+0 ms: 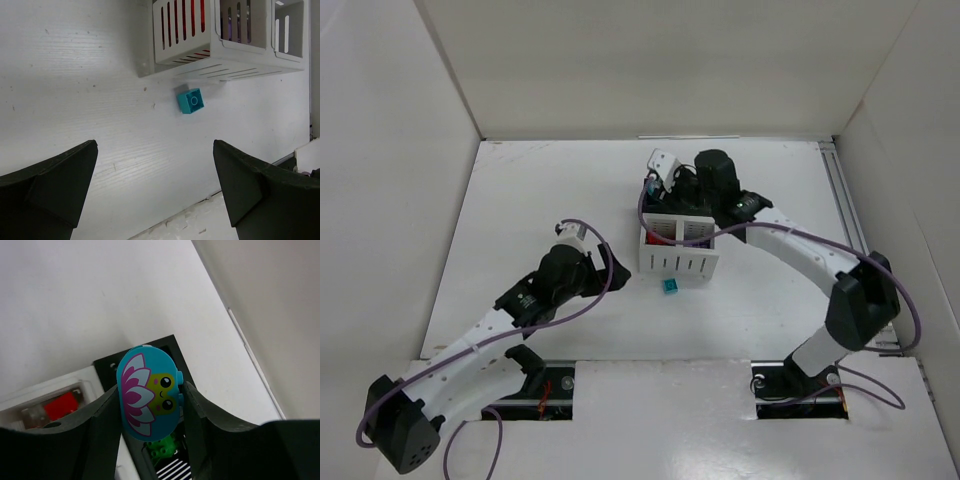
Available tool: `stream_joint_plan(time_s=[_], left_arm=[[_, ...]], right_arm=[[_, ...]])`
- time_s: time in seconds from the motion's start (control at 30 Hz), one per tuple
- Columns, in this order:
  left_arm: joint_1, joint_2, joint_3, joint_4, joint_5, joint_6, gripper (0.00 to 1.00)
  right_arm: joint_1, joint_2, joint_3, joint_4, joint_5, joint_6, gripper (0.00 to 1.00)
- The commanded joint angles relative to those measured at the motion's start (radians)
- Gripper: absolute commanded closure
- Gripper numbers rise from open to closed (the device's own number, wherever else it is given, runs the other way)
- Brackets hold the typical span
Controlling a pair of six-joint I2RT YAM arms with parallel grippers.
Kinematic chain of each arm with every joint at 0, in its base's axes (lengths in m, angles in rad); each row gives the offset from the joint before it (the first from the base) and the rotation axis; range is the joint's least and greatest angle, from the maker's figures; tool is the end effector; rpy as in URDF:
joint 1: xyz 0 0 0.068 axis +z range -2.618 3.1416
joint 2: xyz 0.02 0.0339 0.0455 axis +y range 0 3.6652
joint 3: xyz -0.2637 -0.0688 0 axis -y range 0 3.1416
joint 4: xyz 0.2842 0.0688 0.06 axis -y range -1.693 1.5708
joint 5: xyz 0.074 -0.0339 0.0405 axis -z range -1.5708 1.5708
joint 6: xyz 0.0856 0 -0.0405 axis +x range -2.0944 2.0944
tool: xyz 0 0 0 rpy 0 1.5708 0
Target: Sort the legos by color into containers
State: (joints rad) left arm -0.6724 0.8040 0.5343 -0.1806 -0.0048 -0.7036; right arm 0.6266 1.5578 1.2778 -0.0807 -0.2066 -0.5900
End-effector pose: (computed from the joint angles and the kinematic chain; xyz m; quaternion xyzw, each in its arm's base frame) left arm 0.2120 -0.1683 0.2160 -0.0145 0.8470 -0.3359 0.4118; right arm 0.3574 0.2804 0.3006 -0.5156 0.6378 0.0951 0.5641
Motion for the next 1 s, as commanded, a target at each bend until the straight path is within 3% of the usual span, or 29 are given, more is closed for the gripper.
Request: stream_joint_plan(time_s=[0.0, 0.2, 0.4, 0.53, 0.6, 0.73, 0.97], left_arm=[[-0.003, -0.034, 0.006, 0.0, -0.009, -0.02, 0.0], [-0.003, -0.034, -0.003, 0.0, -0.009, -0.03, 0.0], [-0.038, -0.005, -0.014, 0.042, 0.017, -0.03, 0.0], [-0.122, 0.055, -0.023, 0.09, -0.024, -0.066, 0.0], [-0.223, 0.099, 0.009, 0.09, -0.11, -0.138, 0.0], [-0.432, 0.329, 0.119, 0.053, -0.348, -0.232, 0.03], [-0.567, 0.662, 0.297, 0.044, -0.538, -0.338, 0.09]], right_arm=[[-0.04, 0.094, 0.09, -0.008, -0.011, -0.031, 0.54], [-0.05, 0.174, 0.137, -0.04, 0.007, -0.031, 0.22], [-0.05, 0.039, 0.077, -0.065, 0.004, -0.022, 0.05], [-0.041, -0.175, -0.053, -0.065, 0.122, 0.024, 0.01], [-0.051, -0.325, -0.155, -0.065, 0.177, 0.065, 0.01], [-0.099, -0.548, -0.294, -0.119, 0.281, 0.105, 0.01], [-0.171, -0.761, -0.393, -0.251, 0.317, 0.127, 0.01]])
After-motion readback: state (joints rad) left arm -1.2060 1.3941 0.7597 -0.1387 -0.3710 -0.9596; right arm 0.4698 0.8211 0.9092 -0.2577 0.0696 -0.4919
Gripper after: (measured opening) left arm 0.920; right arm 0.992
